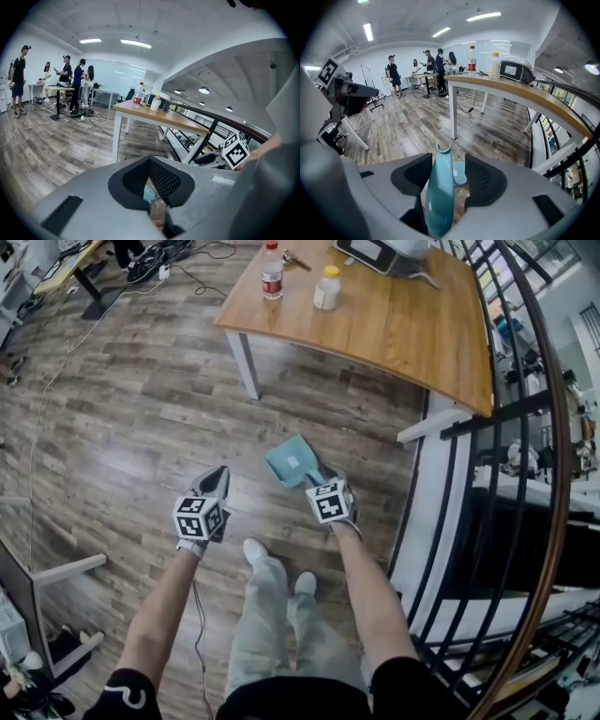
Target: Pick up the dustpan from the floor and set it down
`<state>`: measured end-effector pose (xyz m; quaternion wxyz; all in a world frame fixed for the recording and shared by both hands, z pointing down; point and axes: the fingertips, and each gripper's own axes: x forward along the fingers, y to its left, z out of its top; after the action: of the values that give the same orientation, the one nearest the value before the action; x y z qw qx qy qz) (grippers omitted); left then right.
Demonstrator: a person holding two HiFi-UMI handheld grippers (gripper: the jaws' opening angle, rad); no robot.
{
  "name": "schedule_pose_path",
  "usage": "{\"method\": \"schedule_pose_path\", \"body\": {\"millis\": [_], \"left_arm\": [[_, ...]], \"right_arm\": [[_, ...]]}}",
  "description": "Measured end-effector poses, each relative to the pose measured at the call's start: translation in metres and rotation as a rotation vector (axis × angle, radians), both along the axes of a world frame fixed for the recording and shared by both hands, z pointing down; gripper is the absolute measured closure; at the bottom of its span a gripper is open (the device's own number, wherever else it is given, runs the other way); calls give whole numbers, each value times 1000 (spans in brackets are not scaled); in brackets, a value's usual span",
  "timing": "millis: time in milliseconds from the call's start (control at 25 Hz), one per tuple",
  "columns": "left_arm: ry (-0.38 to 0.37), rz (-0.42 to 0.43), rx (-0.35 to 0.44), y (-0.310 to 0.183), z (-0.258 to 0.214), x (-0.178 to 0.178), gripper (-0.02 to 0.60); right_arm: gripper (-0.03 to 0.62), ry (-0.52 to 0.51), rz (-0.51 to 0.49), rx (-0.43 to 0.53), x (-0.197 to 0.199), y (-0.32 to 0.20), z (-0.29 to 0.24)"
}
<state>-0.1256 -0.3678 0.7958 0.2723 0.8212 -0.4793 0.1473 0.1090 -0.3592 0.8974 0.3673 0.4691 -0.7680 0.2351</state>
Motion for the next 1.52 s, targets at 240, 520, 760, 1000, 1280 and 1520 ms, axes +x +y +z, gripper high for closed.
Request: {"method": "schedule_pose_path", "body": {"millis": [240,520,760,1000,1280,1520], "left_arm": [[-6,-6,19,18,-27,14,584],[16,-45,37,53,-78,24,586],[6,-67,96,85,-135,35,584],[16,-77,150,138,-192,46,584],[36,-79,218,194,-265,65,584],[-28,-60,284,246,-296,65,584]], "right_arm": [[384,-61,22,62,9,7,-53],[470,-121,37,131,29,32,-131],[593,-166,42,232,50,55,-205],[599,-208,13,274,54,117,-269],[599,-255,10,344,67,177,-345],[599,-284,5,396,78,227,-387]]}}
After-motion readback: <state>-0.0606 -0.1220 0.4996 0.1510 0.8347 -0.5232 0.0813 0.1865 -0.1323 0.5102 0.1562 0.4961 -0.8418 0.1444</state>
